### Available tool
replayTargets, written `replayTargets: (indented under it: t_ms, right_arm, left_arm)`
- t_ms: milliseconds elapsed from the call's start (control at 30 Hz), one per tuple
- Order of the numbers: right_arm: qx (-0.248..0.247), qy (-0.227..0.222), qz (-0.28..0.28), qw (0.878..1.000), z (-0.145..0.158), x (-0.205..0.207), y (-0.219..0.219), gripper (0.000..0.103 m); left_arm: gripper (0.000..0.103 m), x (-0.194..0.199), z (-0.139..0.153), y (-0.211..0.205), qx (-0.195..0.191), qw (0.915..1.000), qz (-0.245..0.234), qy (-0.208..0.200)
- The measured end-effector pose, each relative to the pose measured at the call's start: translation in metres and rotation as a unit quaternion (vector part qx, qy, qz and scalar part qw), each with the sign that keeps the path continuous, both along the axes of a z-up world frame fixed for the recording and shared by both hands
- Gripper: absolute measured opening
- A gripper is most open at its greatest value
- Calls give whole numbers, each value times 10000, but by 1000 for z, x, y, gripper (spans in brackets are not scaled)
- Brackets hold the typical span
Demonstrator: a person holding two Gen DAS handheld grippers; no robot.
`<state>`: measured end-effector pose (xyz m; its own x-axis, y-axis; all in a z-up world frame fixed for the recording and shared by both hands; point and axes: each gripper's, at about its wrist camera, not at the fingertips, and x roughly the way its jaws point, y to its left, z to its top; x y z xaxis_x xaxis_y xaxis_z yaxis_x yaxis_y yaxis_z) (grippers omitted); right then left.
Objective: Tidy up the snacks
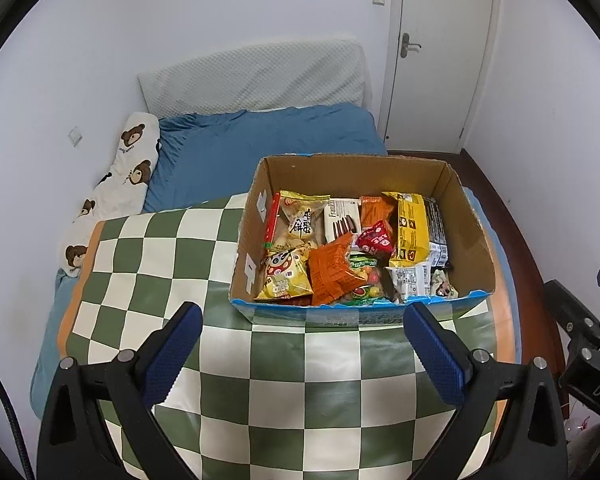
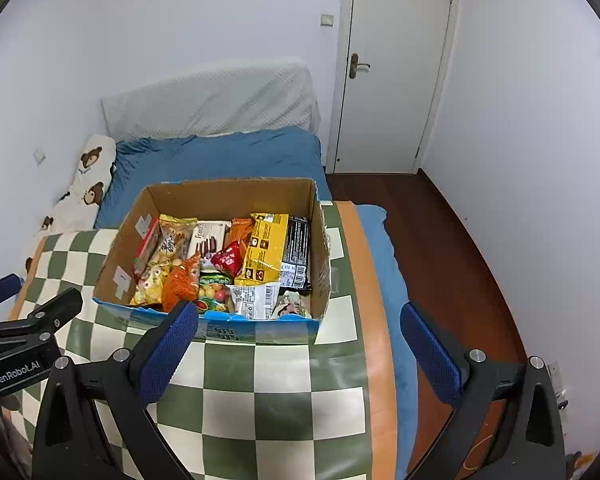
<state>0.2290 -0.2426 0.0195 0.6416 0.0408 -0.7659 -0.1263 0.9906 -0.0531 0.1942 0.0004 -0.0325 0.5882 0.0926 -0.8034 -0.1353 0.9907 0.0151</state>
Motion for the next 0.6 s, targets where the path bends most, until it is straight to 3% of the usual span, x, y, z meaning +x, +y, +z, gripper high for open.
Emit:
replayTargets:
  t_ms: [600]
  right_arm:
    - [11,136,-1,9999,-13,14,6,103]
  left_arm:
    - [103,6,1,2,-72,10000,0,-44]
